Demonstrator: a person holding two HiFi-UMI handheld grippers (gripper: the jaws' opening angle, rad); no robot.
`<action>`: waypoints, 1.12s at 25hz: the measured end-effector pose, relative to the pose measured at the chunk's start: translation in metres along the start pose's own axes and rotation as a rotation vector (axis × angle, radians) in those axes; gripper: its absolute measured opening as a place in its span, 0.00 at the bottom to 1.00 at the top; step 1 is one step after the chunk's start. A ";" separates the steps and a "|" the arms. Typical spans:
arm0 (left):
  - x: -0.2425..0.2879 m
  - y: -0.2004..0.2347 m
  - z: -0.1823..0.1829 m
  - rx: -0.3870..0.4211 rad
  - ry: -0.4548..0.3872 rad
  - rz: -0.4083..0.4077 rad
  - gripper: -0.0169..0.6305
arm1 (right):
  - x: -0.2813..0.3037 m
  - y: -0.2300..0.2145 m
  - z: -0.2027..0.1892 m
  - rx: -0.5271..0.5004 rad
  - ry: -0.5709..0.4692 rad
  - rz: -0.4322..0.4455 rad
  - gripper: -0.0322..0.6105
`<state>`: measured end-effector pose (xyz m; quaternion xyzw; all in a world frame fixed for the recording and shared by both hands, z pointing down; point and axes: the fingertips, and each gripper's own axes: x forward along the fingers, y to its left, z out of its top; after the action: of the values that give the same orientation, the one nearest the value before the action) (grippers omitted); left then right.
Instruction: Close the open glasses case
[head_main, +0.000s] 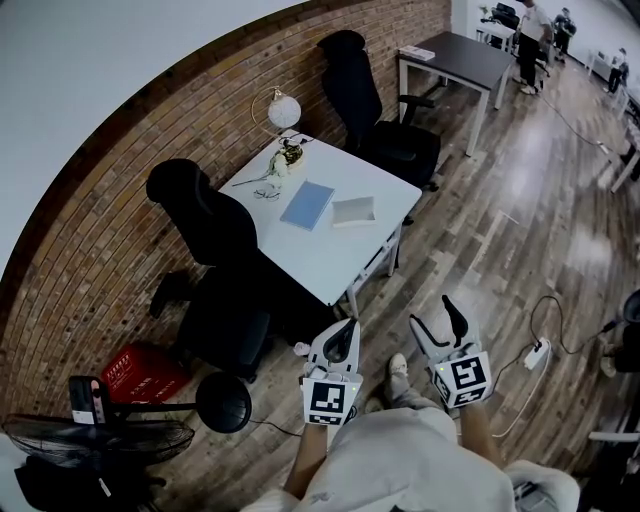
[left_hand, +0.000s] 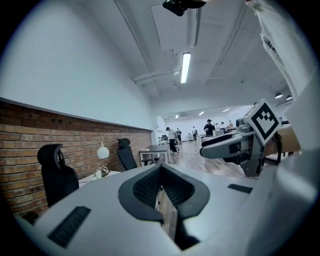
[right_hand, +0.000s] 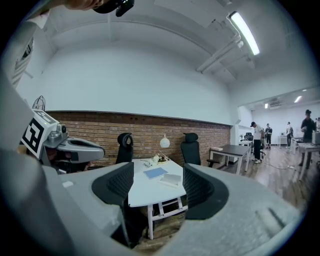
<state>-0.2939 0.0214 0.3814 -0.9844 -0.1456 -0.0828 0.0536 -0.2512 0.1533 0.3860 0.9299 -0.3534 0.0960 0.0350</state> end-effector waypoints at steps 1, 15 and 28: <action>0.006 0.002 0.000 -0.001 0.003 0.001 0.03 | 0.005 -0.004 0.000 0.002 0.003 0.001 0.53; 0.090 0.025 0.005 -0.007 0.026 0.038 0.03 | 0.073 -0.067 0.005 0.005 0.021 0.035 0.53; 0.152 0.032 0.018 -0.004 0.030 0.086 0.03 | 0.116 -0.121 0.018 0.004 0.001 0.081 0.53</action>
<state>-0.1381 0.0359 0.3887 -0.9885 -0.1020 -0.0957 0.0572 -0.0834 0.1656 0.3927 0.9148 -0.3907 0.0984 0.0296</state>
